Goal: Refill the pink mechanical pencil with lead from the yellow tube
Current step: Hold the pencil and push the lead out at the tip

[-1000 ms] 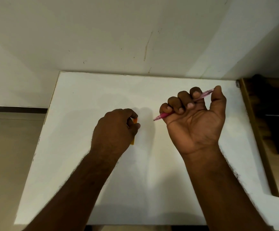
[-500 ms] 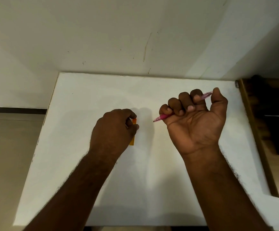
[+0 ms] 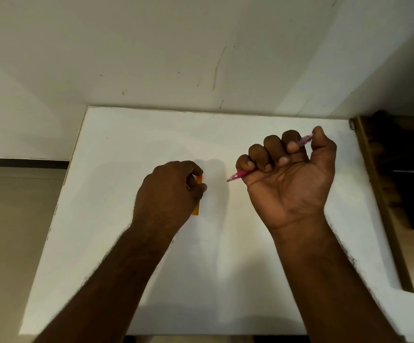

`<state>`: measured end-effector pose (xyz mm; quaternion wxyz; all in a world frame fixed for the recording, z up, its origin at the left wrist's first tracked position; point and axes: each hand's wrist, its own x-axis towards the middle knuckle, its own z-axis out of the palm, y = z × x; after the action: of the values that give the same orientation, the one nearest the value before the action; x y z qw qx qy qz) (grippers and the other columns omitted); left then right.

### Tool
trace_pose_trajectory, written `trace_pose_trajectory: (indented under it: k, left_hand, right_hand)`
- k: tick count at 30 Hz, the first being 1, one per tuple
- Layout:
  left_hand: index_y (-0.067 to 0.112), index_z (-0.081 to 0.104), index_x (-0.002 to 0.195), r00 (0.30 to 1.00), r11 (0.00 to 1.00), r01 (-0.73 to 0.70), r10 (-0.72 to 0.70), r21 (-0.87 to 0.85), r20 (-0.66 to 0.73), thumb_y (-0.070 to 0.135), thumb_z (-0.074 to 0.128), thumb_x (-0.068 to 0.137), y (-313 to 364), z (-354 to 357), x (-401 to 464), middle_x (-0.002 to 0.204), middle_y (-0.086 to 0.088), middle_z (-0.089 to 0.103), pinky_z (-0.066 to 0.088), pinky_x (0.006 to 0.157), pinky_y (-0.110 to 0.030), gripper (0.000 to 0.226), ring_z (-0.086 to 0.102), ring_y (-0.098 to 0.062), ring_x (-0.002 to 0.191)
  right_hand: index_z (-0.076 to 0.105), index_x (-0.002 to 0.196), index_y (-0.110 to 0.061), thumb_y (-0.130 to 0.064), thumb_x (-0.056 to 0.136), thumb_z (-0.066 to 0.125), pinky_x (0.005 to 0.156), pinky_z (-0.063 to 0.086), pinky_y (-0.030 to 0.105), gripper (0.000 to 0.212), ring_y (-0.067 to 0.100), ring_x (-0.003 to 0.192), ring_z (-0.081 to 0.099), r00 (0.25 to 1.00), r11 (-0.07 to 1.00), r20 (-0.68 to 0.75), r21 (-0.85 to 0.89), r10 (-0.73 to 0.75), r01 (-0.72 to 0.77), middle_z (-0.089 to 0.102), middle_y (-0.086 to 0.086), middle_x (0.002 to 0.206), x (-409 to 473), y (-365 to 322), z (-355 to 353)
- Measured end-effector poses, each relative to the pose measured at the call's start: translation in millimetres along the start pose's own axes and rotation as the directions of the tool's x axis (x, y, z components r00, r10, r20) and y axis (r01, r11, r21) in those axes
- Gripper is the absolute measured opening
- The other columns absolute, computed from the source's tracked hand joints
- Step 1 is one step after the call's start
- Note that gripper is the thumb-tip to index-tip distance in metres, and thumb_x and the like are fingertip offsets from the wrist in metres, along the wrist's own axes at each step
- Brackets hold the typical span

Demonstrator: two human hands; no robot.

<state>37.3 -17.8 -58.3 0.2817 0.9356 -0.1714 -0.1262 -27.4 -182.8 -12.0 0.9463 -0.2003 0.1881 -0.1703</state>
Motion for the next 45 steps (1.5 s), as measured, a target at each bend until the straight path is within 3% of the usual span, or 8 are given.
trace_pose_trajectory:
  k: [23,27,32,36,40,45]
  left_hand:
    - [0.034,0.07,0.105,1.0,1.0,0.003,-0.002,-0.014,0.013,0.041,0.073,0.085,-2.5,1.4,0.3,0.085,0.013,0.067,0.054,0.077,-0.03,0.021,0.064,-0.011,0.079]
    - [0.034,0.07,0.104,1.0,1.0,0.003,-0.002,-0.009,0.014,0.041,0.073,0.085,-2.2,1.7,0.2,0.084,0.013,0.067,0.054,0.077,-0.03,0.021,0.064,-0.011,0.079]
    - [0.035,0.07,0.105,1.0,1.0,0.005,-0.005,-0.011,0.016,0.042,0.073,0.085,-2.4,1.0,-0.5,0.086,0.013,0.068,0.054,0.077,-0.03,0.021,0.064,-0.011,0.08]
    - [0.035,0.07,0.106,1.0,1.0,0.012,-0.012,-0.019,0.026,0.042,0.072,0.085,-2.3,1.6,0.0,0.086,0.013,0.068,0.055,0.079,-0.031,0.022,0.065,-0.011,0.08]
    - [0.034,0.07,0.107,1.0,1.0,0.009,-0.008,-0.017,0.028,0.043,0.072,0.085,-2.6,1.9,0.5,0.088,0.012,0.069,0.054,0.078,-0.03,0.023,0.066,-0.011,0.081]
    - [0.034,0.07,0.106,1.0,1.0,0.006,-0.006,-0.011,0.026,0.043,0.072,0.085,-2.9,2.7,1.0,0.086,0.012,0.068,0.054,0.077,-0.03,0.022,0.065,-0.011,0.08]
  right_hand:
    - [0.048,0.069,-0.018,-0.052,0.1,0.036,0.06,0.033,0.032,0.048,0.016,0.057,0.026,0.998,1.0,0.065,-0.007,0.006,-0.005,0.036,-0.003,0.057,-1.3,0.2,3.7]
    - [0.055,0.081,-0.016,-0.058,0.1,0.035,0.061,0.033,0.032,0.05,0.016,0.059,0.028,0.996,0.999,0.069,0.007,0.048,-0.049,0.038,-0.002,0.063,-1.2,0.5,2.8]
    - [0.053,0.088,-0.02,-0.044,0.107,0.036,0.062,0.035,0.029,0.035,0.013,0.061,0.039,0.999,1.0,0.053,0.008,0.005,-0.006,0.048,-0.003,0.07,2.6,4.8,1.0]
    - [0.058,0.091,-0.024,-0.049,0.1,0.043,0.069,0.038,0.032,0.03,0.013,0.063,0.043,0.999,0.999,0.037,-0.032,-0.017,0.018,0.051,-0.005,0.073,2.8,5.9,-0.6]
    - [0.058,0.078,-0.019,-0.066,0.098,0.038,0.061,0.033,0.031,0.055,0.015,0.058,0.031,1.0,0.996,-0.015,-0.086,0.027,-0.028,0.039,-0.003,0.064,2.6,4.2,0.5]
    - [0.049,0.067,-0.018,-0.054,0.099,0.041,0.058,0.031,0.032,0.048,0.016,0.057,0.022,1.0,0.99,-0.012,-0.136,0.025,-0.026,0.033,-0.003,0.056,1.3,3.1,5.2]
